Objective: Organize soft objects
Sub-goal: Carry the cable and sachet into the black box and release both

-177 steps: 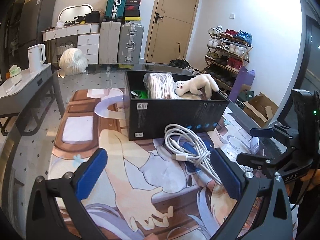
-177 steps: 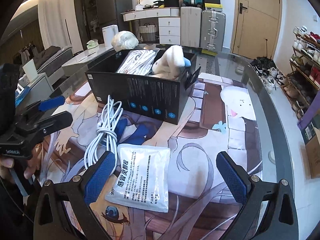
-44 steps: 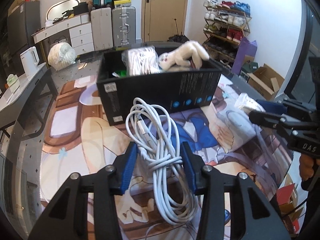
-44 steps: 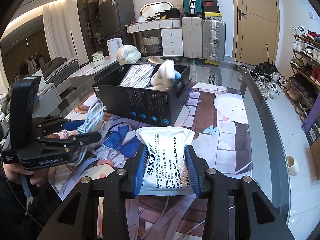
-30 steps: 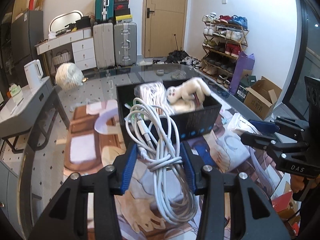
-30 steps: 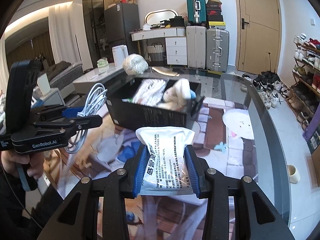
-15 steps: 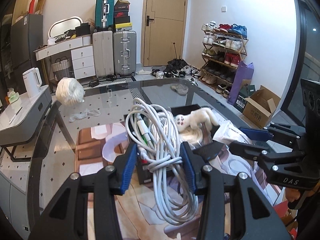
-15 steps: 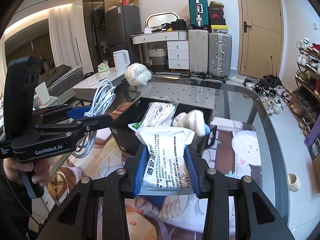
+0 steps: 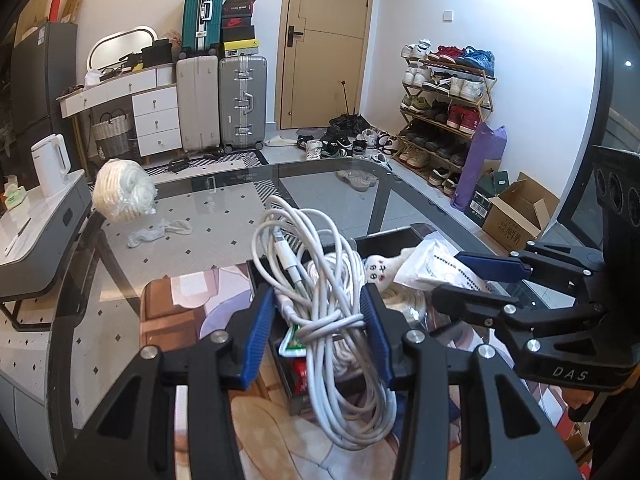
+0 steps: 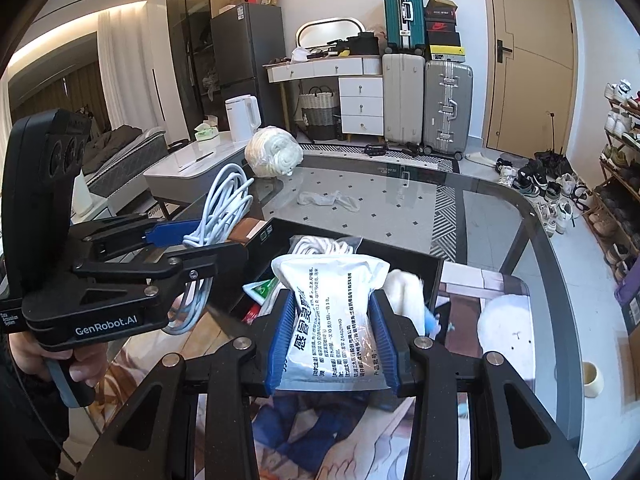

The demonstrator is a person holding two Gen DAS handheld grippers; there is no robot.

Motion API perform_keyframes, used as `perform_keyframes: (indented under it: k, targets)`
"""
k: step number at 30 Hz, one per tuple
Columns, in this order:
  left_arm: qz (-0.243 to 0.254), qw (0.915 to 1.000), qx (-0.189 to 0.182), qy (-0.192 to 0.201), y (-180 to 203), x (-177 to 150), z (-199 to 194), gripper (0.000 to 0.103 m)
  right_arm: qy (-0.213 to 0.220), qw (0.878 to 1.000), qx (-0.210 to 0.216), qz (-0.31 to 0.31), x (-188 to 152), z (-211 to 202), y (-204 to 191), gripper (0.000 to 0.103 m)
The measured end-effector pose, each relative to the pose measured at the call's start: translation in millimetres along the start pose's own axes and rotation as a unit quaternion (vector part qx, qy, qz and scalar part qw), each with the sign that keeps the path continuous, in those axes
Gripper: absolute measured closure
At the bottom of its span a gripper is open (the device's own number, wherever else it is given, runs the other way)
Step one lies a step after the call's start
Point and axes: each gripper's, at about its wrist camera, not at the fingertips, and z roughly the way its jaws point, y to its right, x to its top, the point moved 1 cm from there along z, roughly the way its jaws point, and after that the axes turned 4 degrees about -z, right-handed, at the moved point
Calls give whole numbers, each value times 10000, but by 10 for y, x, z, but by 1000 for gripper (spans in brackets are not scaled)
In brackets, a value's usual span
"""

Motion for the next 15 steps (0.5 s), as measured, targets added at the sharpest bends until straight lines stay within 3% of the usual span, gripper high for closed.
perform_keyframes:
  k: [6, 15]
  targets:
    - [-20, 9999, -91, -50, -14, 57, 180, 60, -55, 10000, 42, 22, 47, 185, 73, 64]
    - [6, 9995, -219, -239, 57, 33, 439, 60, -259, 9987, -247, -364, 3, 464, 59, 64]
